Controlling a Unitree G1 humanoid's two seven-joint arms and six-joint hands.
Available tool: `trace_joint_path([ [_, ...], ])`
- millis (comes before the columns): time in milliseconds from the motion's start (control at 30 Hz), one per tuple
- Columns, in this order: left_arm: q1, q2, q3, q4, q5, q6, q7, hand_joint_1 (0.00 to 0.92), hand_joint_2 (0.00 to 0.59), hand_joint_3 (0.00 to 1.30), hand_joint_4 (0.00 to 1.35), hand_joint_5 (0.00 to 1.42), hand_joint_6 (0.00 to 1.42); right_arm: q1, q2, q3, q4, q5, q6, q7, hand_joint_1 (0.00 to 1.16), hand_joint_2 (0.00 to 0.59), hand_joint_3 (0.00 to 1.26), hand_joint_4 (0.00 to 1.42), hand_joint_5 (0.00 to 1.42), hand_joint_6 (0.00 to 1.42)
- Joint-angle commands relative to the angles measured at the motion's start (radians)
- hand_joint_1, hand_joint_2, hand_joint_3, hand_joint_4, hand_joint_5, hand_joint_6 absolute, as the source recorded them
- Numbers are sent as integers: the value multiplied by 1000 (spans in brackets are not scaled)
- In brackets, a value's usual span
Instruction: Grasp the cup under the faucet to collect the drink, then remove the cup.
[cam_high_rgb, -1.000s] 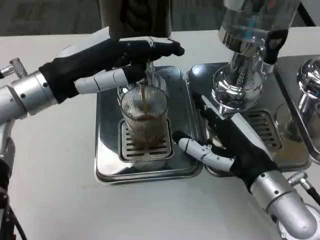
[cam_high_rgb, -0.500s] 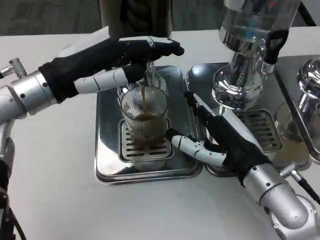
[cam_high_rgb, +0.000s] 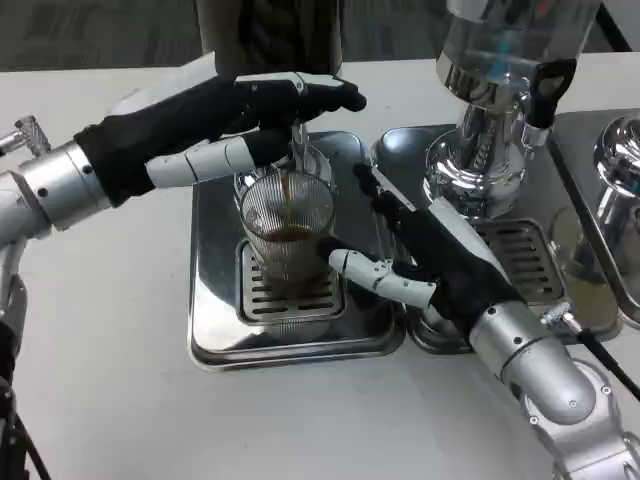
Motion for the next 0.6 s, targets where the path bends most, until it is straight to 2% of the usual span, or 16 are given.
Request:
trace_joint_path([
  [33, 25, 9, -13, -3, 22, -1, -11, 0, 119, 250, 112, 116, 134, -21, 5, 3, 23, 9, -14, -4, 514, 246, 0, 0, 0, 0],
  [600, 46, 20, 7, -16, 5, 13, -4, 0, 120, 251, 114, 116, 141, -89, 26, 3, 119, 18, -46, -3, 515, 246, 0, 0, 0, 0],
])
